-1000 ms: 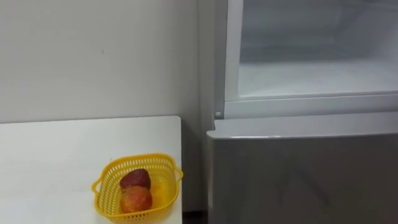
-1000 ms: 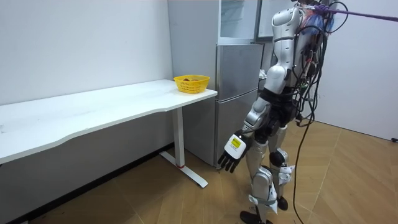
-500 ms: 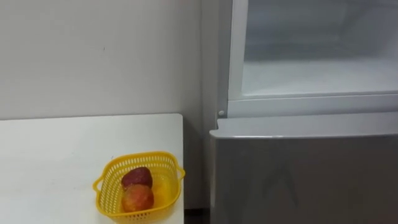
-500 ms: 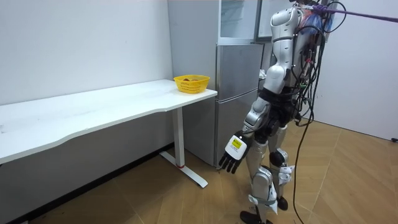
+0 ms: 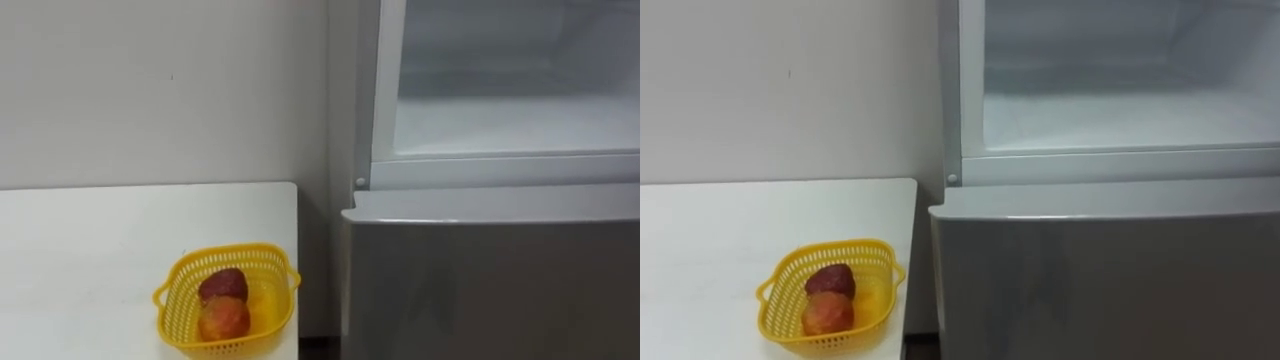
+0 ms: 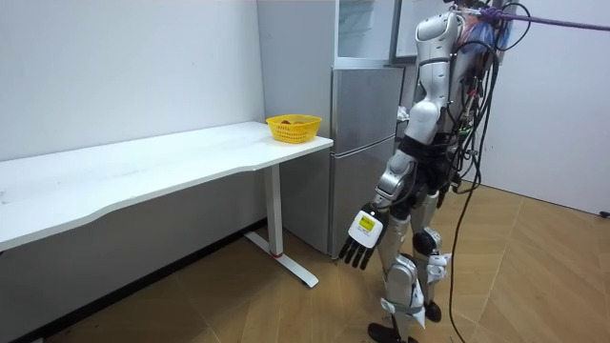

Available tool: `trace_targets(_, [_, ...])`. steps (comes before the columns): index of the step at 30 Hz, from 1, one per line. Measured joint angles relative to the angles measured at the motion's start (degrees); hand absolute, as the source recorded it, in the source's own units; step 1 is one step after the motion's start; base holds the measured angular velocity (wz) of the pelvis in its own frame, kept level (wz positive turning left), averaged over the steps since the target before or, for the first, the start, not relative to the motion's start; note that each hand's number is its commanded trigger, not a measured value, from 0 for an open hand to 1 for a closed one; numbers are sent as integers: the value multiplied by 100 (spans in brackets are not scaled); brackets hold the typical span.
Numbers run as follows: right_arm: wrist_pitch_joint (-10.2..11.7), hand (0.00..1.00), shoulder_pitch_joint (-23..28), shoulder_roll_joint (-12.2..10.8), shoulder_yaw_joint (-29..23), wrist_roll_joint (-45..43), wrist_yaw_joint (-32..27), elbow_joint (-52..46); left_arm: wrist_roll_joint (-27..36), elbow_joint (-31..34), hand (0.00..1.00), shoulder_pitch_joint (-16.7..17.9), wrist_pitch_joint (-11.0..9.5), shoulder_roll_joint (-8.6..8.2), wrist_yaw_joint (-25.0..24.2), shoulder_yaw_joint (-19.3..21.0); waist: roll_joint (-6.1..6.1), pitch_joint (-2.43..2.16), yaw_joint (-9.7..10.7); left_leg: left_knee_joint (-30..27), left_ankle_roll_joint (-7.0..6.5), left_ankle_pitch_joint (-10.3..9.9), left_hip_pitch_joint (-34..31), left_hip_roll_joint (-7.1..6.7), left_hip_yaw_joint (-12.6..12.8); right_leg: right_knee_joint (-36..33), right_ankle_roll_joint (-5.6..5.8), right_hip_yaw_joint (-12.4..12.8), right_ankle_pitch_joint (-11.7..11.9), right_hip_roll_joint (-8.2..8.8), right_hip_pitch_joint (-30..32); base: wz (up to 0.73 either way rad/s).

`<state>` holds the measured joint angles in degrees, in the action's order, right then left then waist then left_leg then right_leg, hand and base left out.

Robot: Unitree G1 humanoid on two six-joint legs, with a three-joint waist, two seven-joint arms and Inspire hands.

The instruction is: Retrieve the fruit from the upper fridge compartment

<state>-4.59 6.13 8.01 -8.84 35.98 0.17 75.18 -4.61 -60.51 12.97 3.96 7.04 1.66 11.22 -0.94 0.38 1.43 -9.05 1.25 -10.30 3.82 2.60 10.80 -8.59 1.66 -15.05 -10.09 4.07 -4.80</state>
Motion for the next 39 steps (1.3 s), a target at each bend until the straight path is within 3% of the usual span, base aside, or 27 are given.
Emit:
trace_targets(7, [-237, 0, 159, -61, -904, 2693, 206, 246, 2, -11, 0, 38, 100, -6, -1, 337, 14, -18, 45, -22, 0, 0, -2, 2, -20, -16, -4, -34, 2, -5, -24, 3])
trace_targets(13, [-240, 0, 56, -57, -1688, 4095, 173, 162, 53, -1, 0, 15, 164, -5, 49, 339, 17, -46, 193, -25, 0, -1, -8, 7, 0, -20, -9, -8, 4, -6, 7, -1])
trace_targets(19, [-197, 0, 2, -47, -2123, 4941, -1, -304, 65, 12, 0, -37, 270, 20, -4, 362, -3, -85, 249, -28, 0, 0, 0, 10, 20, -29, -18, -2, 10, -7, 15, 0])
trace_targets(28, [154, 0, -236, -22, -3000, 5428, -399, -1380, 6, -7, 0, -8, 312, 56, -5, 788, -118, -73, 362, -44, 0, 1, 5, 24, 152, -46, -23, 125, 7, -13, 94, -6])
trace_targets(32, [242, 0, -276, -14, -3083, 5466, -662, -1948, 4, 66, 0, 61, 312, 51, 5, 817, -159, -72, 462, -43, 0, 1, -14, 25, 185, -49, -22, 141, 7, -10, 123, -2])
trace_targets(34, [422, 0, -279, -7, -3084, 5552, -831, -2723, 0, 129, 0, 34, 310, 49, -6, 819, -130, -74, 476, -45, -1, 1, -106, 23, 201, -113, -22, 184, 7, -5, 267, -10])
trace_targets(39, [620, 0, -311, 113, -3083, 5637, -814, -3283, 1, 152, 0, 3, 306, 55, -10, 808, -137, -68, 482, -45, -2, 2, -131, 27, 199, -109, -23, 186, 10, -11, 292, 0])
